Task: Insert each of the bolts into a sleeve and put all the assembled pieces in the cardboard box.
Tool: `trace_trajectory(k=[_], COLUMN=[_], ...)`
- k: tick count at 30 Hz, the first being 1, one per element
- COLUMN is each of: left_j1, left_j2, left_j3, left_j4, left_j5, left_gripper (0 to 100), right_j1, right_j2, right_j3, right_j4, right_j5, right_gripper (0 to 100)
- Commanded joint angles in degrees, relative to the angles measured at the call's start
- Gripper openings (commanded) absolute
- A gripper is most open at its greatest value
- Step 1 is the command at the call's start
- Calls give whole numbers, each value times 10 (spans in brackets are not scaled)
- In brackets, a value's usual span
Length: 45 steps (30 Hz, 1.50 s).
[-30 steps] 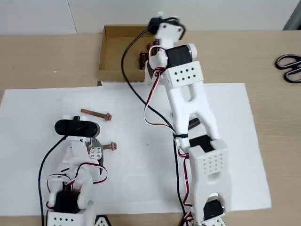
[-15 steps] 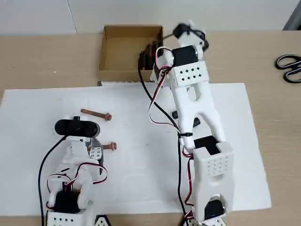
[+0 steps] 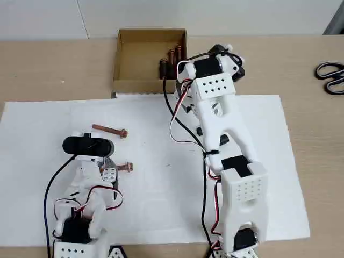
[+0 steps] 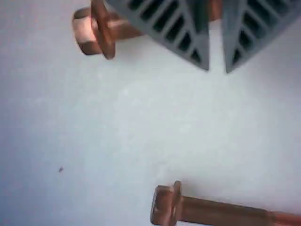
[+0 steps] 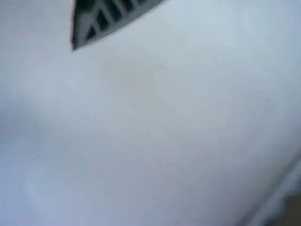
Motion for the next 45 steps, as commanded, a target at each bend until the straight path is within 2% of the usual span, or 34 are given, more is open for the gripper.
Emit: trace_trajectory(k=[1,12,20,32,45], left_j1=[-2,-2,-2,-2,-2], left_j2=[-5,-5,-5,-5,-5], left_j3=[-1,-1,-1,-1,-1], left_j4=[-2,-2,-2,-2,-2], left_j5=[0,0,0,0,0], left_gripper=[6,6,6,6,6], right_j1=[3,5,45,43,45], right_j2=[-34,-29,13,46,103], right_j3=[25,54,56,56,56], right_j4=[7,2,1,-73,-75], right_j5=[-6,-7,-7,-4,-6], right_gripper=[196,196,196,195,194])
